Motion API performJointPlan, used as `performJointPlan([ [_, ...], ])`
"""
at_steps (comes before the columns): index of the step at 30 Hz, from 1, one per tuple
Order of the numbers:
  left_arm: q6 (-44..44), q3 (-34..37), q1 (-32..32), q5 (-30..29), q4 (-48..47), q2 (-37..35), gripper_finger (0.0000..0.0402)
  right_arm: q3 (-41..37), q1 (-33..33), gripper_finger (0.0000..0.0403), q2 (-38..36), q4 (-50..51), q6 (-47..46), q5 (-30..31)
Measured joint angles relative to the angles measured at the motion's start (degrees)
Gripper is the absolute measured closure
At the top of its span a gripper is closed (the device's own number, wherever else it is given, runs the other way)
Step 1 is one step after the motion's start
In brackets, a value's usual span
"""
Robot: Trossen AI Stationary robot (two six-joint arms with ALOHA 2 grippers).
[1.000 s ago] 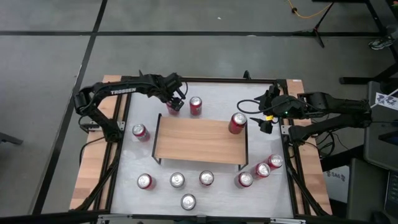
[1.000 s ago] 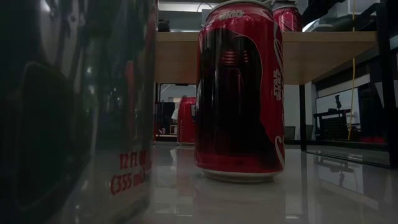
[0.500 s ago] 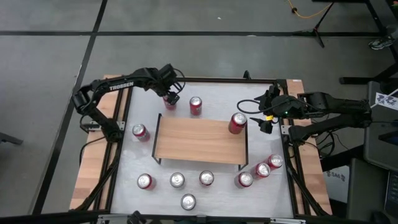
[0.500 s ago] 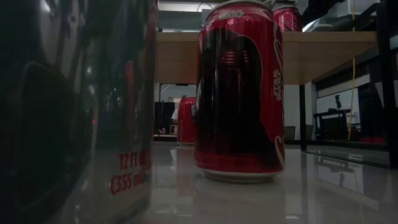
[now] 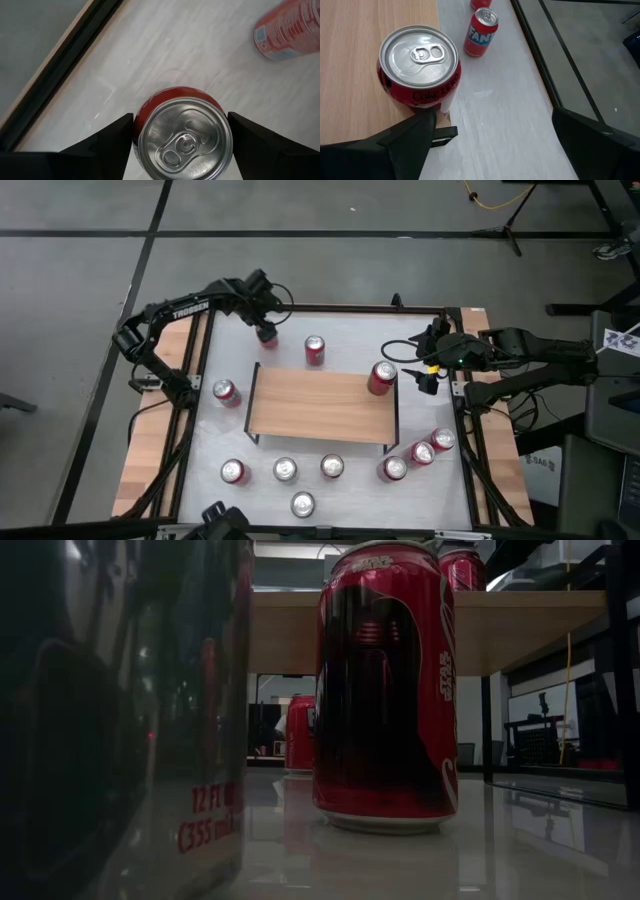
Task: Place canned beverage on shelf
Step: Put the red soda can on the shelf
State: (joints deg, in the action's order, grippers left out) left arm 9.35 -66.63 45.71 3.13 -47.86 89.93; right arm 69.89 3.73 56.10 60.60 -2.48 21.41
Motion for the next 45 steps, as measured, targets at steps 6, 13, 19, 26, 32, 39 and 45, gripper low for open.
performJointPlan([
  [6,8.4,0.0,2.0,1.8,-0.1,0.0,0.0127,0.0,0.0,0.0015,0.0,0.0,0.0,0.0],
  [13,17.6,0.0,3.0,3.0,-0.2,0.0,0.0127,0.0,0.0,0.0015,0.0,0.0,0.0,0.0],
  [19,25.1,0.0,3.0,2.8,-0.2,0.0,0.0127,0.0,0.0,0.0015,0.0,0.0,0.0,0.0],
  [26,29.2,0.0,3.1,5.7,0.2,0.1,0.0127,0.0,0.0,0.0015,0.0,0.0,0.0,0.0],
  [32,28.3,0.1,3.1,7.2,0.1,0.1,0.0123,0.0,0.0,0.0015,0.0,0.0,0.0,0.0],
  [39,26.9,0.1,3.1,7.4,1.4,0.2,0.0101,0.0,0.0,0.0015,0.0,0.0,0.0,0.0],
  [45,26.8,0.1,2.9,6.6,2.0,0.2,0.0098,0.0,0.0,0.0015,0.0,0.0,0.0,0.0],
])
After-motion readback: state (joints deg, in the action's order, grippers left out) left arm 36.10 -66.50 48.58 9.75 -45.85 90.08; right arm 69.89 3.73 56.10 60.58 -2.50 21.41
